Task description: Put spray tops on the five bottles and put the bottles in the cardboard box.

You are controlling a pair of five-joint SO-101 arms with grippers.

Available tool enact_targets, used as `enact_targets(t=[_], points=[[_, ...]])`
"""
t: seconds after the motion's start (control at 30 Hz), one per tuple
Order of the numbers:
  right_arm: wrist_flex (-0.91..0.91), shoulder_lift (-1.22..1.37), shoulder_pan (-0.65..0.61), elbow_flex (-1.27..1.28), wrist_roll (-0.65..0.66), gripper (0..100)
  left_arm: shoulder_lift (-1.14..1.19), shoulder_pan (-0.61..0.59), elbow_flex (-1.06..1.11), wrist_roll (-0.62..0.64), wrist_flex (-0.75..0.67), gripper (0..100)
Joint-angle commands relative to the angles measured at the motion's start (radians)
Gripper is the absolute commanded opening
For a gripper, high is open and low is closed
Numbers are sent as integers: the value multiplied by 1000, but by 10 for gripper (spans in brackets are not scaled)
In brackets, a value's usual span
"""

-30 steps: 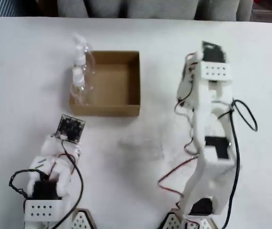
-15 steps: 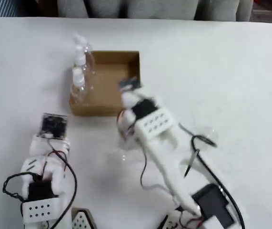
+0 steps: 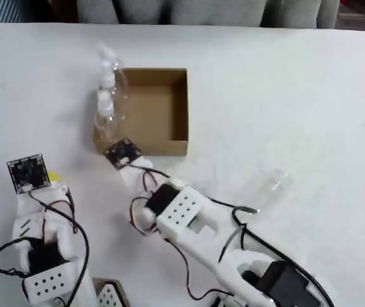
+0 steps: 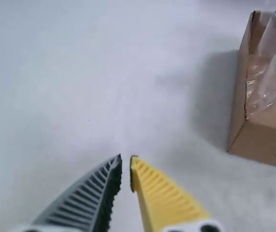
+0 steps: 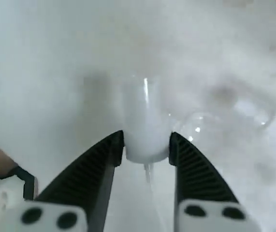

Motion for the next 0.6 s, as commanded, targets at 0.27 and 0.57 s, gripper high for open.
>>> enact_targets(t=[0.27,0.57], points=[[76,-117,64,-17,14,378,-18,-8,-54,14,-32,50],[252,-470,410,-55,173,62,-18,10,-52,11,-29,50]])
